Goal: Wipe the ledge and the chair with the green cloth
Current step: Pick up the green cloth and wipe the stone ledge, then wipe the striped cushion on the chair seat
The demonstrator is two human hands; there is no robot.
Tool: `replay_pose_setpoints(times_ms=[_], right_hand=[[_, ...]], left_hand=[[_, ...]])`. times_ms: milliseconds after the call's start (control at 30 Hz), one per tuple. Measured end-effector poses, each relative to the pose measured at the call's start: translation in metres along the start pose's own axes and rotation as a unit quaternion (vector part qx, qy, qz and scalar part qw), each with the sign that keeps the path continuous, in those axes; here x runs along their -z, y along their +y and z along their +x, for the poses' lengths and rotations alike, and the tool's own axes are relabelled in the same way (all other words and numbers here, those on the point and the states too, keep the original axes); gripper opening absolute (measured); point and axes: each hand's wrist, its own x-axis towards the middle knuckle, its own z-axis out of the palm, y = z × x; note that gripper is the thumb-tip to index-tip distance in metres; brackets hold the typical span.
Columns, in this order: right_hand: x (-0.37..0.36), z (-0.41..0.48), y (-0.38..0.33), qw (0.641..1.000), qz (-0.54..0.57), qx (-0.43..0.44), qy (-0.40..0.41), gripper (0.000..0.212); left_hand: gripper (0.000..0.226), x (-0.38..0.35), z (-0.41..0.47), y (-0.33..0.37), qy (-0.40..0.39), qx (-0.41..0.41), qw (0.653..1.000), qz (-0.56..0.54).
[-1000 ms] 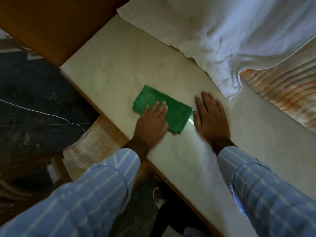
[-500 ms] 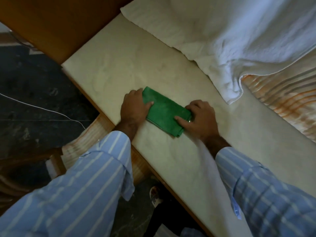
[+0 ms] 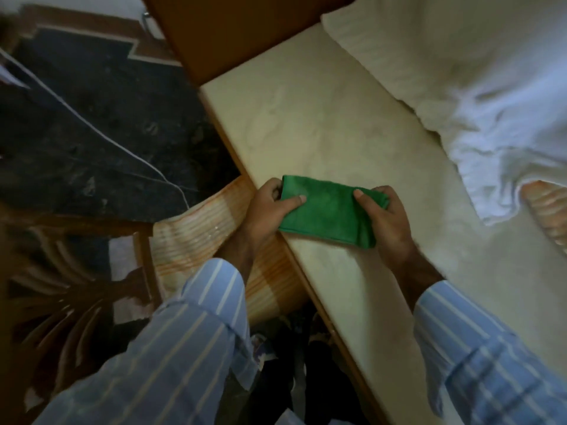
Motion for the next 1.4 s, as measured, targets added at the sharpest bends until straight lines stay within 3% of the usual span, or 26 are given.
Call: replay_pose_setpoints(times_ms=[100, 200, 433, 567, 700, 867, 1033, 1167, 1233, 1300, 1333, 1400], right_hand=[[-0.039, -0.016, 0.004, 0.998, 0.018, -0.025, -0.054, 0.02], [-0.079, -0.037, 0.015, 0.991, 0.042, -0.052, -0.114, 0.038], [-0.173, -0.082, 0.103, 0.968, 0.036, -0.148, -0.199, 0.05], [-0.208, -0.079, 0.163, 0.958, -0.051, -0.204, -0.195, 0.032], [-0.241, -0.053, 0.21, 0.947, -0.134, -0.241, -0.166, 0.015], [-0.291, 0.001, 0.239, 0.944, -0.229, -0.171, -0.167, 0.026], [-0.347, 0.061, 0.244, 0.947, -0.209, -0.145, -0.196, 0.029], [-0.371, 0.091, 0.251, 0.95, -0.126, -0.156, -0.24, 0.032], [-0.367, 0.096, 0.253, 0.956, -0.091, -0.146, -0.236, 0.031], [-0.348, 0.098, 0.259, 0.968, -0.174, -0.046, -0.176, 0.03], [-0.334, 0.099, 0.266, 0.952, -0.266, 0.03, -0.146, 0.032], [-0.3, 0.103, 0.284, 0.861, -0.465, 0.168, -0.119, 0.043]], left_hand=[[0.035, 0.047, -0.024, -0.037, 0.042, 0.018, 0.996, -0.083], [0.029, 0.092, -0.05, -0.082, 0.09, 0.03, 0.987, -0.133], [0.026, 0.173, -0.1, -0.198, 0.188, 0.085, 0.955, -0.213], [0.026, 0.193, -0.099, -0.261, 0.246, 0.14, 0.936, -0.21], [0.022, 0.211, -0.077, -0.304, 0.249, 0.159, 0.935, -0.197], [0.022, 0.231, -0.019, -0.334, 0.253, 0.144, 0.938, -0.189], [0.026, 0.263, 0.056, -0.345, 0.284, 0.101, 0.949, -0.093], [0.044, 0.288, 0.099, -0.345, 0.316, 0.081, 0.944, 0.043], [0.053, 0.291, 0.108, -0.347, 0.307, 0.051, 0.935, 0.166], [0.056, 0.288, 0.11, -0.352, 0.259, -0.01, 0.895, 0.362], [0.058, 0.285, 0.109, -0.356, 0.213, -0.05, 0.879, 0.423], [0.063, 0.278, 0.109, -0.362, 0.094, -0.104, 0.868, 0.477]])
